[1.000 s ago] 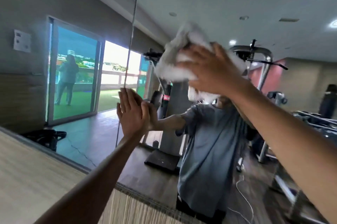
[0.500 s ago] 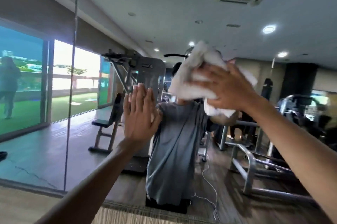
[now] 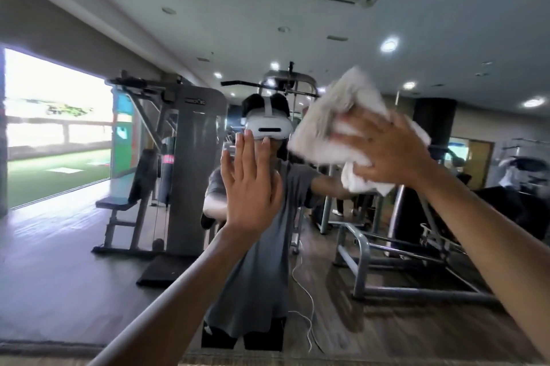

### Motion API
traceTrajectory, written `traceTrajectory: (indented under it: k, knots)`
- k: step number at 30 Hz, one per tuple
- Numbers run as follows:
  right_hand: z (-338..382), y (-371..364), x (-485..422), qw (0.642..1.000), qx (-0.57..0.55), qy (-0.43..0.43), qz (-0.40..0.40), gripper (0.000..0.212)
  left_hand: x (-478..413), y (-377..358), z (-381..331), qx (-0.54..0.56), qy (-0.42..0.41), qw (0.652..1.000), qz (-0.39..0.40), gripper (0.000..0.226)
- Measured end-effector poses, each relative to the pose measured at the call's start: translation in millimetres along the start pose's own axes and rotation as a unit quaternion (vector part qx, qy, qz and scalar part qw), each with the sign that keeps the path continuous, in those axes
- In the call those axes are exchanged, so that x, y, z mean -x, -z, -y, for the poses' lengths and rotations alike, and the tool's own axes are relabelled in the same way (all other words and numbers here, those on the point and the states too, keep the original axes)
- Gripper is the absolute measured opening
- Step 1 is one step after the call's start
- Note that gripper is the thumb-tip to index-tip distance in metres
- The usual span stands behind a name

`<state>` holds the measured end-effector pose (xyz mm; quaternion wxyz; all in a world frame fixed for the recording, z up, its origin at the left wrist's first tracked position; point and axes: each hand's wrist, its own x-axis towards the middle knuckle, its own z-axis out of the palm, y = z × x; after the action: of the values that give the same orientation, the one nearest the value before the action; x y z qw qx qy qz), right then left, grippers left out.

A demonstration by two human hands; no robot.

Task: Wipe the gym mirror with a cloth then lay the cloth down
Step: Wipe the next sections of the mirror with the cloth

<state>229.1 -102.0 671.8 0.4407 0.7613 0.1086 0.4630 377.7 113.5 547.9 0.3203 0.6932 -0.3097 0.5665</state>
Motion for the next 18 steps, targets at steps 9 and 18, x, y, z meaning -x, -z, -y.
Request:
traceTrajectory:
  k: [9, 18]
  knots:
    - [58.0, -25.3, 77.0, 0.99, -0.009, -0.134, -0.033, 0.079, 19.7, -29.1, -57.2, 0.012, 0.02, 1.0, -0.013, 0.067]
    - [-64.1, -13.3, 98.3, 0.947, -0.036, -0.307, -0.084, 0.069, 14.9, -43.0, -106.6, 0.027, 0.004, 0.999, -0.034, 0.048]
